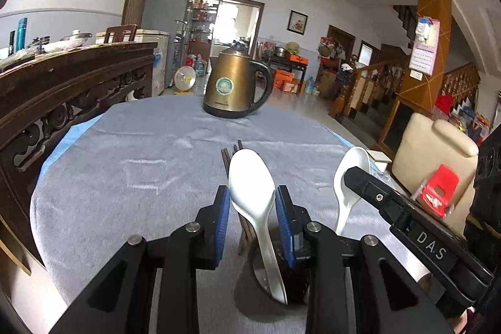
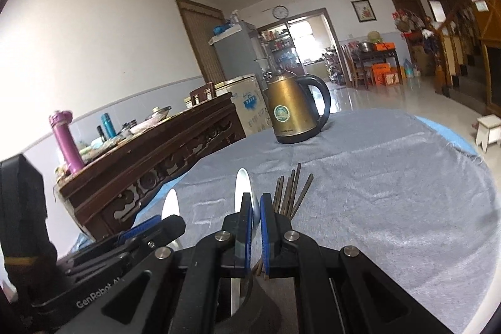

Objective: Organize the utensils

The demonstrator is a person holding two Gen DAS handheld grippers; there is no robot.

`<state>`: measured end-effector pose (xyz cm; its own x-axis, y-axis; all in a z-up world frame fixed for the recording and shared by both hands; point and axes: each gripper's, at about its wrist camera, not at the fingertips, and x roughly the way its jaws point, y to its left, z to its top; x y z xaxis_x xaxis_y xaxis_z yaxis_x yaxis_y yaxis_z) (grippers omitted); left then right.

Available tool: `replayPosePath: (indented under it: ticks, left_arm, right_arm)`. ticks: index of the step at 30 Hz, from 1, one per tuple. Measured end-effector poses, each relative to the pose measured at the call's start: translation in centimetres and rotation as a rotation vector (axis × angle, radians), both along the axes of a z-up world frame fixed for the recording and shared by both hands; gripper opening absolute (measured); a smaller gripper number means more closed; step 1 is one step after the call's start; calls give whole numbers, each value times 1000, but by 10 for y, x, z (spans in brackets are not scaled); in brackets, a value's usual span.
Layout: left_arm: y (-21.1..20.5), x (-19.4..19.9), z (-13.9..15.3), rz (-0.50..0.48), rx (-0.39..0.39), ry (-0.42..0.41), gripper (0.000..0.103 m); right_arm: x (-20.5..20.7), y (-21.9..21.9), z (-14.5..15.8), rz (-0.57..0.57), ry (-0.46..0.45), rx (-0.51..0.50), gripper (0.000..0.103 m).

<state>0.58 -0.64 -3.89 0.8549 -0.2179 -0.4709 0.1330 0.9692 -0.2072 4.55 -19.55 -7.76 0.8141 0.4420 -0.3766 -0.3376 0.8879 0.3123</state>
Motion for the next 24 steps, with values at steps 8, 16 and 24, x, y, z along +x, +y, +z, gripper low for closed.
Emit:
replayPosePath:
  ticks: [8,16,24]
  left_arm:
    - [5,-21,2,-33,9,4,31]
    - [10,-22,3,-59,-12,20,36]
    - [34,-5,0,0,-67,65,38]
  right_arm:
    - [-19,1,1,65,17,-44,9]
    - [-17,-17,-1,14,51,24,57]
    - [2,-39,-8,-66,124,52,55]
